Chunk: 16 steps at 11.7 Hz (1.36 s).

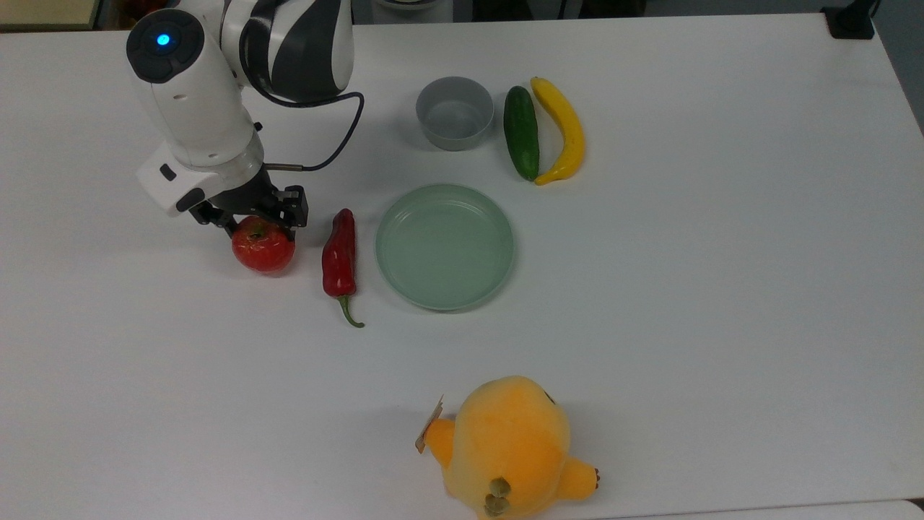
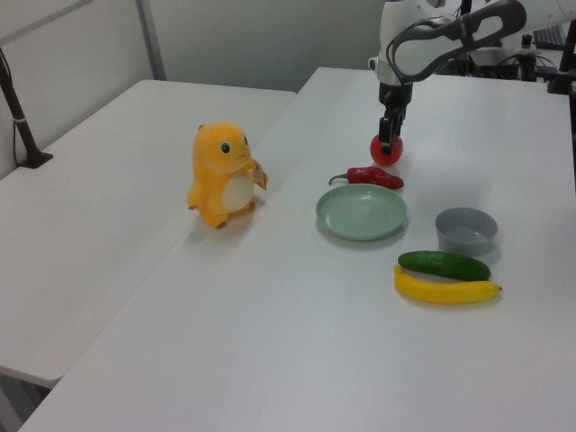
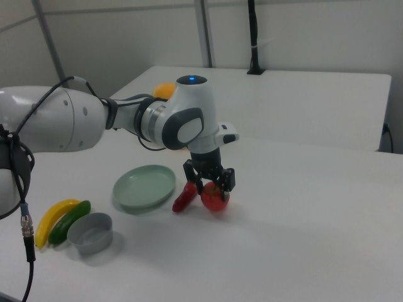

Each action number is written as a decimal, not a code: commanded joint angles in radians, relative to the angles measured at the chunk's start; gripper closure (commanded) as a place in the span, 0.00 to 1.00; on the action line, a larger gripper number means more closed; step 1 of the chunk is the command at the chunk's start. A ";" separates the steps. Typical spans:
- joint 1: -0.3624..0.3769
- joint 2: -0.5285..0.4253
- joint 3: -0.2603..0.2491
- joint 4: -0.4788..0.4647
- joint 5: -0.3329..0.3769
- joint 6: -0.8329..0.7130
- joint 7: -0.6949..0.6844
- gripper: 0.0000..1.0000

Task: Red apple placed in the center of the desktop
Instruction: 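Lower the apple onto the table beside the chili pepper, then open the gripper and raise it away from the apple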

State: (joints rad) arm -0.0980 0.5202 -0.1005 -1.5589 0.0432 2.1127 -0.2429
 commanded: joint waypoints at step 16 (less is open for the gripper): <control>0.004 -0.402 -0.004 0.008 0.018 -0.287 0.157 0.00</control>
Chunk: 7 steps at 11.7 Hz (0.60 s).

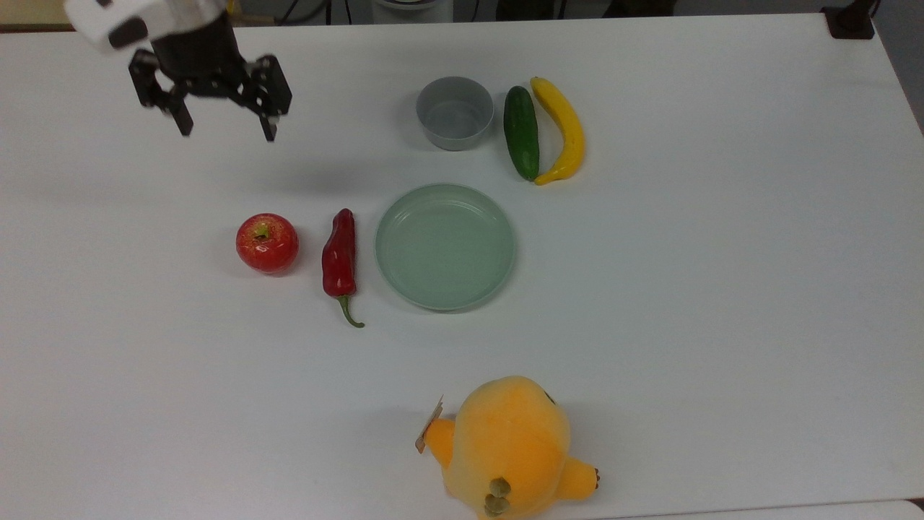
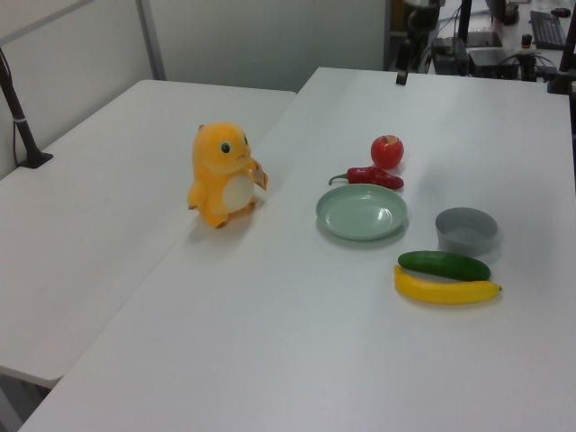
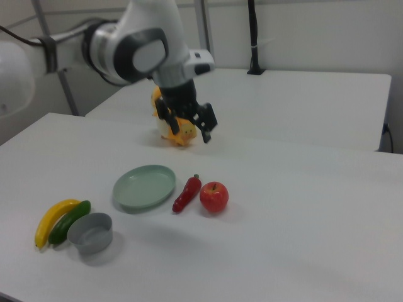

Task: Red apple placed in the center of the desktop
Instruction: 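Open the gripper and raise it away from the apple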

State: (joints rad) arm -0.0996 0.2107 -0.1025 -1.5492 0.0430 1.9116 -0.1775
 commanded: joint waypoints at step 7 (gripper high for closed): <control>0.020 -0.223 0.173 -0.002 0.049 -0.233 0.518 0.00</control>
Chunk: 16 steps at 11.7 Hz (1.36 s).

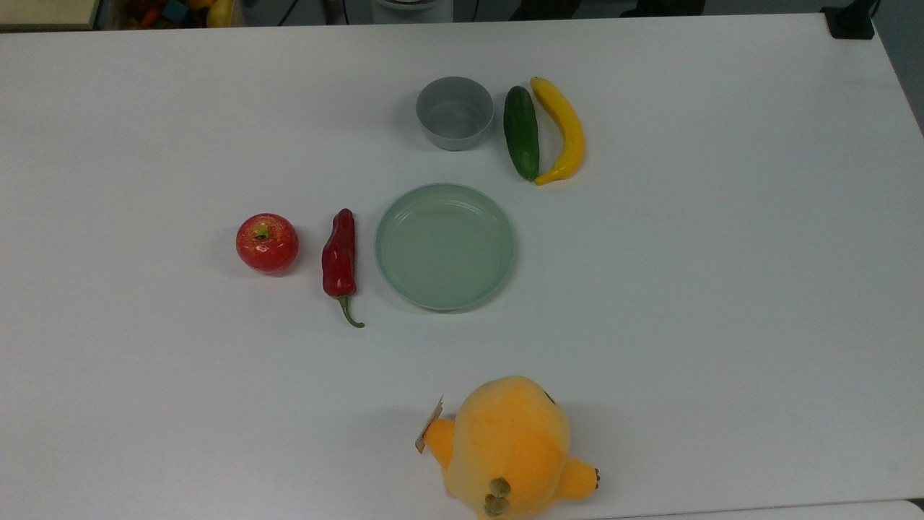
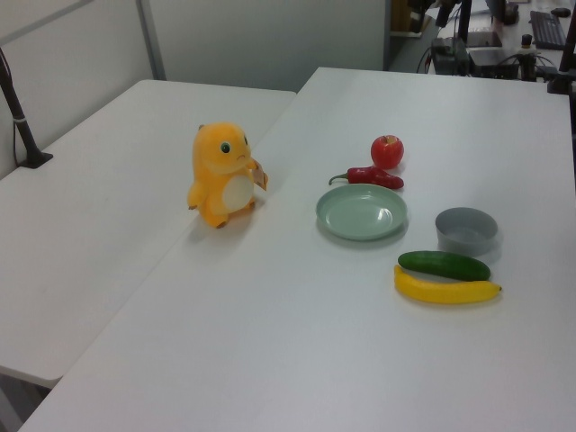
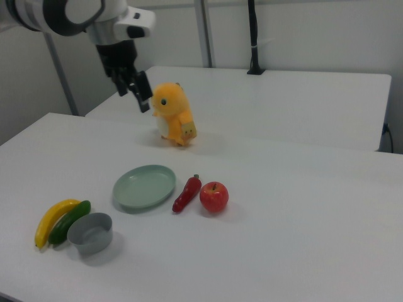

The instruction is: Red apple placed in the center of the desktop

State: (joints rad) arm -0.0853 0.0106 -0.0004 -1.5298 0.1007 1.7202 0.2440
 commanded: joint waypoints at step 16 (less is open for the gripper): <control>0.139 -0.061 0.033 -0.144 -0.065 -0.011 -0.278 0.00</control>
